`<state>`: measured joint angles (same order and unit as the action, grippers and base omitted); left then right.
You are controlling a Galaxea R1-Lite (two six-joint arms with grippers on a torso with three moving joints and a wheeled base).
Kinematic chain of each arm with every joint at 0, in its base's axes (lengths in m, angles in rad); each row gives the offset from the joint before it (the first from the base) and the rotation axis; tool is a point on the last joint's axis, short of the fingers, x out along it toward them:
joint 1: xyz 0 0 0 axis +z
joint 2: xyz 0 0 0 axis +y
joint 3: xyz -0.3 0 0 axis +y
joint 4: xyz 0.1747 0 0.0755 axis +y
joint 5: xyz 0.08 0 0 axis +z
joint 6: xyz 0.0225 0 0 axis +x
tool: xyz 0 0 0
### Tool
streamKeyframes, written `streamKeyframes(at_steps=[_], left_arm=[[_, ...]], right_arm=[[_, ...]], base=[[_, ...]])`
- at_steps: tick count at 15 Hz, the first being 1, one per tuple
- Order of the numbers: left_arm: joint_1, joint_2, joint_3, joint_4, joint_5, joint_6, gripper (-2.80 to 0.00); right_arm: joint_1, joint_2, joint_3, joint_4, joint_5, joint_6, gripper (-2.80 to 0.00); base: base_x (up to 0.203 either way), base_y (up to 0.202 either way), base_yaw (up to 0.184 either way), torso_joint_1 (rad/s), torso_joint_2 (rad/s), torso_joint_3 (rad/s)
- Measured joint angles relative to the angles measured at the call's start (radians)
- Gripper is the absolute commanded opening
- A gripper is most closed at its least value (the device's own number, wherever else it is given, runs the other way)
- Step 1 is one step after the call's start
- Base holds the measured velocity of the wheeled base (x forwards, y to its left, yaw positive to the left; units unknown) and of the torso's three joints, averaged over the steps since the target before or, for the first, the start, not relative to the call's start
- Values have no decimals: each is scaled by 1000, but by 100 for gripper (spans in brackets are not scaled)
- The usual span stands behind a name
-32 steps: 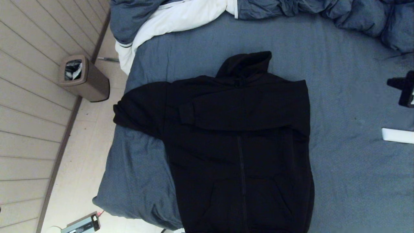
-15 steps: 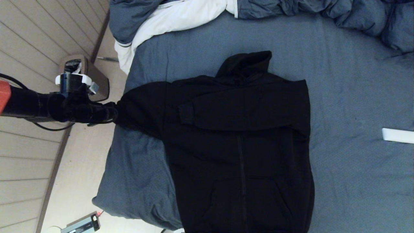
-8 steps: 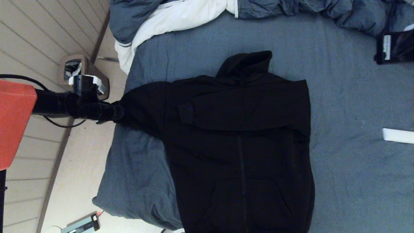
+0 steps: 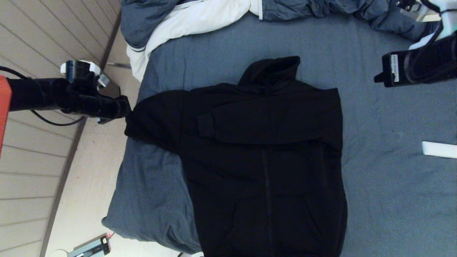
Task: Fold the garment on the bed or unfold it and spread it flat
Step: Fold the black sweatshirt
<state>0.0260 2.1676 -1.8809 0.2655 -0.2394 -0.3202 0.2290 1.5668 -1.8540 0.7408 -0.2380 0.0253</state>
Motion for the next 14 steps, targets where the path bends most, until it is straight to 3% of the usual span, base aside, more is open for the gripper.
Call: streamKeyframes(at_steps=[9, 10, 14], left_arm=[[-39, -1, -50, -14, -17, 4, -280], [-44, -1, -50, -15, -22, 5, 0], [-58, 11, -44, -19, -22, 10, 0]], right_arm=[[63, -53, 126, -66, 43, -2, -280], [64, -60, 157, -101, 43, -3, -280], [65, -77, 232, -192, 41, -14, -280]], base=[[0, 0, 0, 0, 0, 0], [0, 0, 0, 0, 0, 0], [0, 0, 0, 0, 0, 0]])
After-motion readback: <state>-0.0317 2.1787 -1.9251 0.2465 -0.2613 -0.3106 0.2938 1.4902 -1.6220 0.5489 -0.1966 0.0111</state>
